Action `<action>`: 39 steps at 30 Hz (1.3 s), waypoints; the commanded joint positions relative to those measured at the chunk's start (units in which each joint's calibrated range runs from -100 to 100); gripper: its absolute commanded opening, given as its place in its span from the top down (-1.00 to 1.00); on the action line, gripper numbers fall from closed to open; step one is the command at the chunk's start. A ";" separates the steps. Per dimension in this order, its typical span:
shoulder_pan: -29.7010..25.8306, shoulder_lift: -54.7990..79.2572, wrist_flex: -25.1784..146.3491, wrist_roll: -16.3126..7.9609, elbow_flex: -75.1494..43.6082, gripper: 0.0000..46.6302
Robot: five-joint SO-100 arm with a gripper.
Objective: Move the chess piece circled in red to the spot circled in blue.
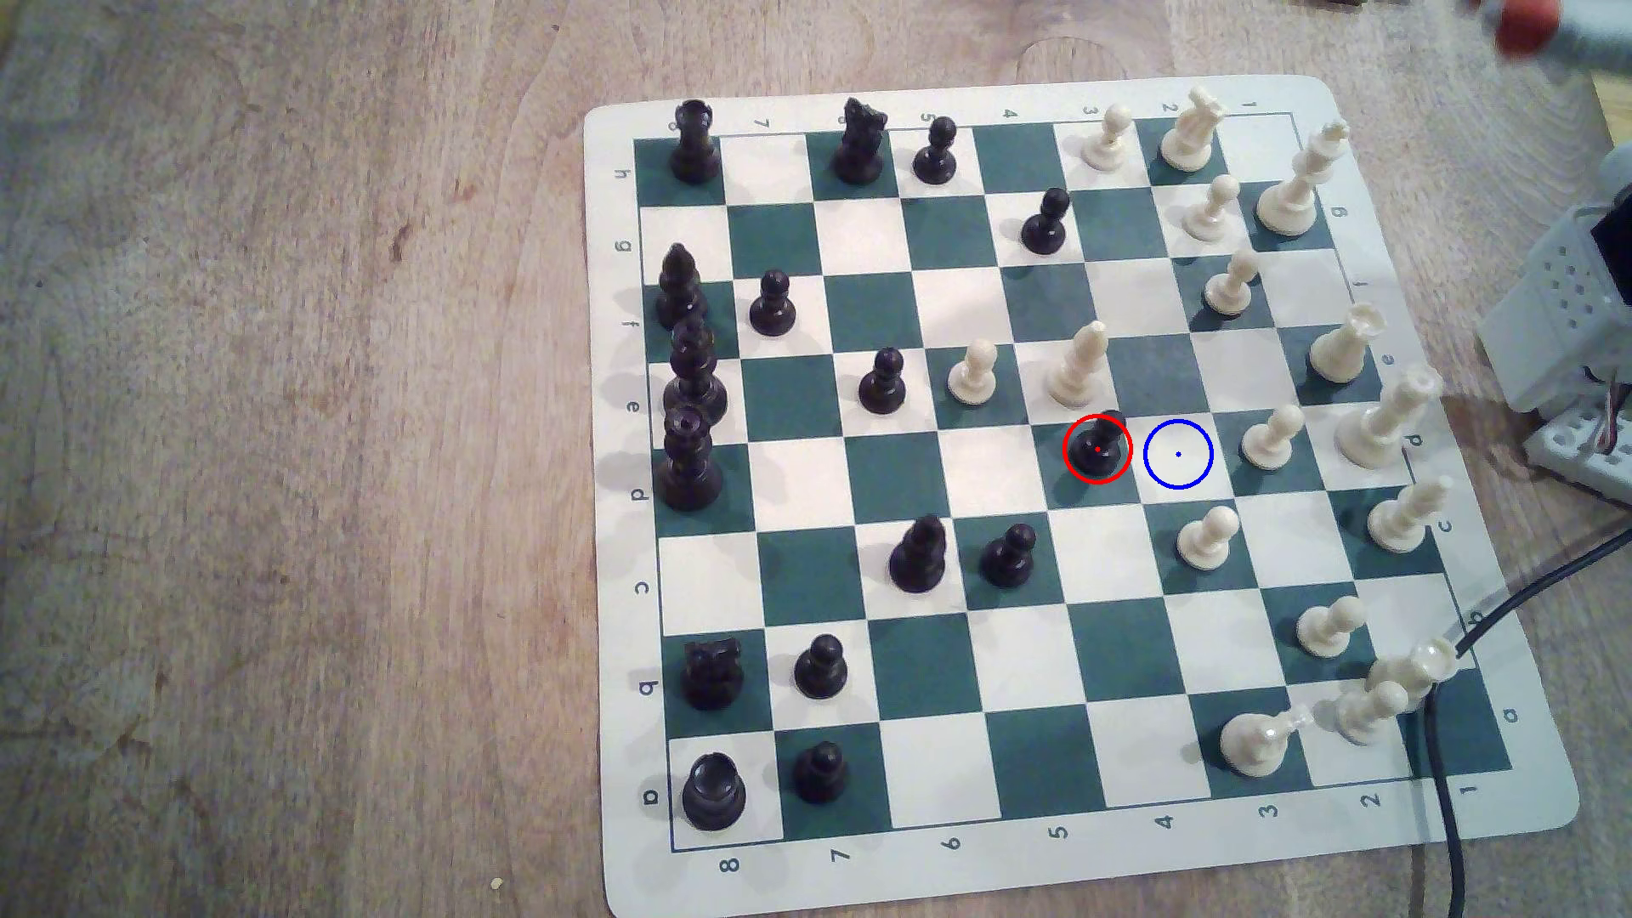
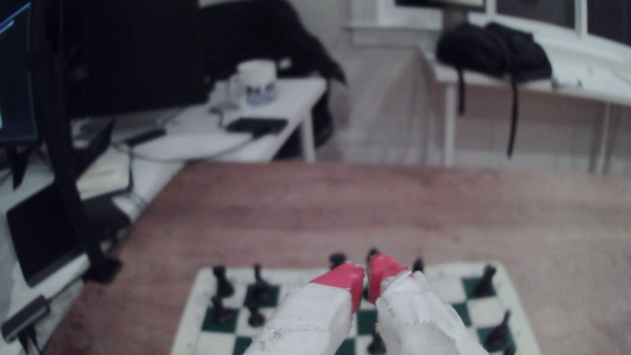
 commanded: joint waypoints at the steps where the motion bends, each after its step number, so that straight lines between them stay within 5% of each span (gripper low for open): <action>1: -2.97 5.48 12.36 -1.12 -5.68 0.91; 5: -6.18 9.13 19.16 -1.37 -4.69 0.98; 24: -14.94 40.37 7.77 -11.48 -3.60 0.99; 39: -9.23 55.14 -6.32 -14.65 0.30 0.90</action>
